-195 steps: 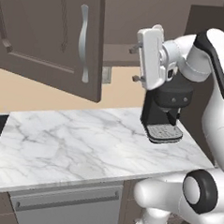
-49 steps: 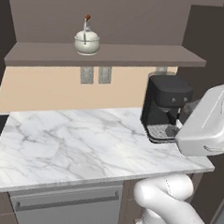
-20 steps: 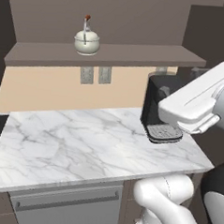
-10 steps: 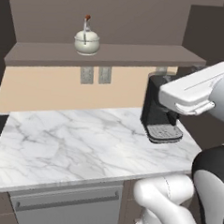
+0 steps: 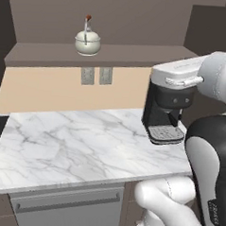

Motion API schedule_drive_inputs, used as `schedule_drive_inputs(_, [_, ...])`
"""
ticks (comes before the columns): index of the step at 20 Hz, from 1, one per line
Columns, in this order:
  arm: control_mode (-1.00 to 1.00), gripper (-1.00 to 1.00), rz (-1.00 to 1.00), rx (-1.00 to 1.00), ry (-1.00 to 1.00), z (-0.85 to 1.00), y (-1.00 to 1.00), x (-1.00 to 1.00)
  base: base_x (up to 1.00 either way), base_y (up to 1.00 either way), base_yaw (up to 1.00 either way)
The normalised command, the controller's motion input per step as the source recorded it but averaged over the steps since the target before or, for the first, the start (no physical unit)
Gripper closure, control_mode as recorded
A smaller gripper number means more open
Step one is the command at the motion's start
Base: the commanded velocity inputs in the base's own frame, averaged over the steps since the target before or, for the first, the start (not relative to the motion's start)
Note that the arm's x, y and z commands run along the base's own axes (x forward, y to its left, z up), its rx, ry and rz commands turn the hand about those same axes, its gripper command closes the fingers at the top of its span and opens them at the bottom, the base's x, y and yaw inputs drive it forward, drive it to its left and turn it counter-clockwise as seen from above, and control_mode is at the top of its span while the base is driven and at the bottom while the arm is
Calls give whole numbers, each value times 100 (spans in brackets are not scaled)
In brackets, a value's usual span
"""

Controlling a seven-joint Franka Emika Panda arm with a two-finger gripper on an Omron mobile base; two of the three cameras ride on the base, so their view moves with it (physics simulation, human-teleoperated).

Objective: Open the cabinet, pick the kettle from the cabinet, and place it in the sink.

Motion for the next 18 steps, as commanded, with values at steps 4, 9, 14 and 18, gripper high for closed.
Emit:
schedule_drive_inputs(4, [-100,-100,0,0,25,17,0,14,0,0,0])
schedule_drive_inputs(9, [-100,-100,0,0,12,7,0,8,0,0,0])
schedule_drive_inputs(14, [-100,-100,0,0,1,0,2,4,0,0,0])
schedule_drive_inputs(18, [-100,-100,-1,-1,1,-8,12,29,0,0,0])
